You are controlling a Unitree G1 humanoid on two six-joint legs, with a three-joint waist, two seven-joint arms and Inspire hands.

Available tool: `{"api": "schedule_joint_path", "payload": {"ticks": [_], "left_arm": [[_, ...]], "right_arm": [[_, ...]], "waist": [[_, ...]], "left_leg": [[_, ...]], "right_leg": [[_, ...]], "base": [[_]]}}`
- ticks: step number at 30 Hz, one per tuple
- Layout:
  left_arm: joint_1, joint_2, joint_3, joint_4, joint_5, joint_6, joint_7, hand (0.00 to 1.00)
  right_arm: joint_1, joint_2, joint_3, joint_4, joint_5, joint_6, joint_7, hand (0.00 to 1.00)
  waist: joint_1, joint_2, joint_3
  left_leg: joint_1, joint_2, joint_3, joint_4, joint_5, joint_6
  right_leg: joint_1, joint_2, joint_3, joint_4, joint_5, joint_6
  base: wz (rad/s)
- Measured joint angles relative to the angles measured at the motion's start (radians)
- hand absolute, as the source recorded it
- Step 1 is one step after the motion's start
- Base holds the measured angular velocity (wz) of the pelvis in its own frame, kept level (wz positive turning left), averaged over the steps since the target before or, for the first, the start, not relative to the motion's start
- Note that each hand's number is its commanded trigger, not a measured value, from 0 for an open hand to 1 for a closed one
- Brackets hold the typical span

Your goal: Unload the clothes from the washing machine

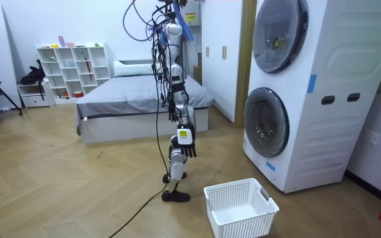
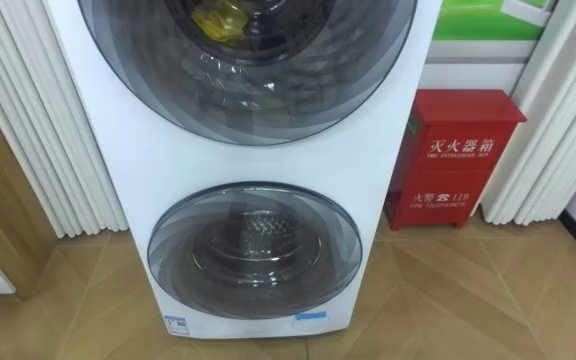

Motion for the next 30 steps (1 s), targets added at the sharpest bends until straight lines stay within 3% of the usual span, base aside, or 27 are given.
{"api": "schedule_joint_path", "payload": {"ticks": [10,18,21,25,28,30], "left_arm": [[-0.003,0.0,0.001,-0.001,0.001,-0.007,0.0,0.0],[-0.018,0.002,0.002,-0.001,0.001,-0.038,0.0,0.0],[-0.021,0.005,0.003,-0.003,0.013,-0.057,-0.003,0.0],[-0.034,0.026,0.032,-0.021,0.036,-0.087,-0.011,0.0],[-0.05,0.039,0.041,-0.03,0.041,-0.11,-0.013,0.0],[-0.043,0.041,0.044,-0.062,0.042,-0.111,-0.016,0.0]], "right_arm": [[0.001,-0.001,0.0,-0.012,-0.003,-0.009,0.0,0.0],[-0.004,-0.003,-0.002,-0.012,-0.002,-0.01,0.0,0.0],[-0.031,-0.012,-0.006,-0.111,-0.085,0.012,-0.013,0.0],[-0.156,-0.024,-0.047,-0.346,-0.105,0.007,-0.05,0.0],[-0.303,-0.054,-0.093,-0.419,-0.09,-0.008,-0.065,0.0],[-0.351,-0.067,-0.123,-0.48,-0.081,-0.024,-0.079,0.0]], "waist": [[0.0,0.001,0.0008],[0.004,0.0,0.0018],[0.004,-0.008,0.0108],[0.006,-0.018,0.0126],[0.008,-0.02,0.0067],[0.008,-0.028,0.0008]], "left_leg": [[-0.001,0.0,-0.001,0.0,0.0,0.0],[-0.001,0.0,-0.005,0.001,0.0,0.0],[-0.002,0.0,0.001,0.002,0.0,0.0],[-0.005,-0.001,0.002,0.008,0.001,0.0],[-0.009,-0.002,-0.006,0.016,0.001,0.001],[-0.011,-0.011,-0.022,0.017,0.003,0.001]], "right_leg": [[-0.001,0.0,0.0,0.0,0.0,0.0],[-0.001,0.0,-0.002,0.0,0.0,0.0],[-0.004,-0.001,-0.001,0.002,0.0,0.0],[-0.015,-0.001,-0.004,0.003,0.0,0.0],[-0.015,-0.004,-0.027,0.003,0.0,0.0],[-0.01,-0.004,-0.032,0.002,0.0,0.0]], "base": [[0.0],[0.0],[-0.1],[-0.04],[0.12],[0.23]]}}
